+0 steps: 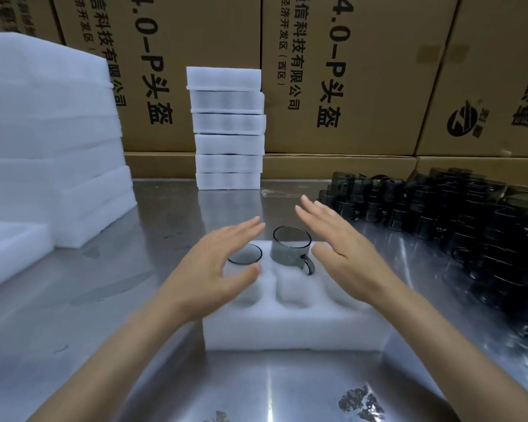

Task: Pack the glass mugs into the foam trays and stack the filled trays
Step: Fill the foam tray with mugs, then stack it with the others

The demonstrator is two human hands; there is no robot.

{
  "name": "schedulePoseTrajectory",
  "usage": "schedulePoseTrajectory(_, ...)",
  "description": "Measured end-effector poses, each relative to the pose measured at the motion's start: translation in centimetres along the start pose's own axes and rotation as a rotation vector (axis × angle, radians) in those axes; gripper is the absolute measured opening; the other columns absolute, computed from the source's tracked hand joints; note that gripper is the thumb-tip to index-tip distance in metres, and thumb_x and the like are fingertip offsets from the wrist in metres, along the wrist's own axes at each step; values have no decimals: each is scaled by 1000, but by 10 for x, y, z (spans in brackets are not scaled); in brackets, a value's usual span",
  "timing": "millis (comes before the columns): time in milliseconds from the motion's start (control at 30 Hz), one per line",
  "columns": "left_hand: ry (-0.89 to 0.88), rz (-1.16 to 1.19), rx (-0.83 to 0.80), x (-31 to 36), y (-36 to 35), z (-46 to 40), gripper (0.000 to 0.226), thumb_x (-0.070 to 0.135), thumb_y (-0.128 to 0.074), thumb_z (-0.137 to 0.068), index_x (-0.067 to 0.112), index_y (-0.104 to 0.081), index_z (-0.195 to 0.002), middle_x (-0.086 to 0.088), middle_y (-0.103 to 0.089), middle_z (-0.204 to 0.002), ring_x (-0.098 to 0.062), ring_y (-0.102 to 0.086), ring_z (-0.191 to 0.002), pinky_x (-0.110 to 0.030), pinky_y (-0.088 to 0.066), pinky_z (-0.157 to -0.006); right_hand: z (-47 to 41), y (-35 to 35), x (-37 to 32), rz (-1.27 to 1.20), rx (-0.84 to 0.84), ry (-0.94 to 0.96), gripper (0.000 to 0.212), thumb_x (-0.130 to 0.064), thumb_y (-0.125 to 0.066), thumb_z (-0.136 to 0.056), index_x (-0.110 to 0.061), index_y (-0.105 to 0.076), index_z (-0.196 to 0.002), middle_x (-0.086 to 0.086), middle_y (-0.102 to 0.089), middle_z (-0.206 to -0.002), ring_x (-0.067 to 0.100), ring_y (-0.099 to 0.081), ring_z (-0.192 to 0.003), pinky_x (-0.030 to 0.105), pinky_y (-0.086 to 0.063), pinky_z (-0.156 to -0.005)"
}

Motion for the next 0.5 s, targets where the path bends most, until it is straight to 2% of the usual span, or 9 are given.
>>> schedulePoseTrajectory(67, -57, -130, -93, 9, -1, -6, 61, 47, -38, -83, 46, -22, -142, 35, -13, -148, 14, -6, -138, -20, -3, -116, 5, 1, 2, 53, -52, 2, 68, -35, -22, -81, -38, -20, -149, -33, -4, -151, -20, 5, -134, 9, -4, -107)
schedulePoseTrajectory(133, -86, -248, -161, 12, -4, -11, 65, 46, -32, -83, 42, -19, -146, 33, -7, -150, 14, 3, -138, -19, 7, -114, 9, 1, 4, 91, -120, 11, 60, -31, -23, -90, -34, -19, -150, -28, -4, -153, -18, 6, -134, 3, 1, -104)
schedulePoseTrajectory(267, -66, -248, -202, 10, -9, -11, 68, 43, -28, -79, 41, -23, -146, 34, -10, -148, 14, 4, -138, -19, 9, -112, 10, -2, 6, 133, -218, -12, 54, -19, -31, -99, -33, -20, -150, -26, -8, -154, -16, 5, -136, 20, -1, -115)
schedulePoseTrajectory(367, -15, -213, -286, 6, -13, -9, 69, 46, -23, -76, 40, -29, -144, 39, -11, -140, 16, -1, -136, -19, 4, -112, 8, -6, 5, 184, -324, -46, 53, -21, -28, -99, -33, -22, -150, -27, -10, -154, -11, 0, -139, 15, -8, -105)
schedulePoseTrajectory(500, 12, -209, -316, 5, -13, -13, 66, 44, -25, -76, 40, -36, -141, 36, -18, -143, 21, -4, -125, -24, 0, -114, 6, -6, 5, 203, -374, -70, 51, -25, -25, -100, -37, -20, -149, -30, -9, -153, -11, -1, -139, 23, -14, -109)
Point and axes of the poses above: each hand's wrist, its own z-axis away from the middle knuckle, its own y-axis out of the back of the hand, x = y × z, the point moved 2 cm from there along -z, towards the middle knuckle
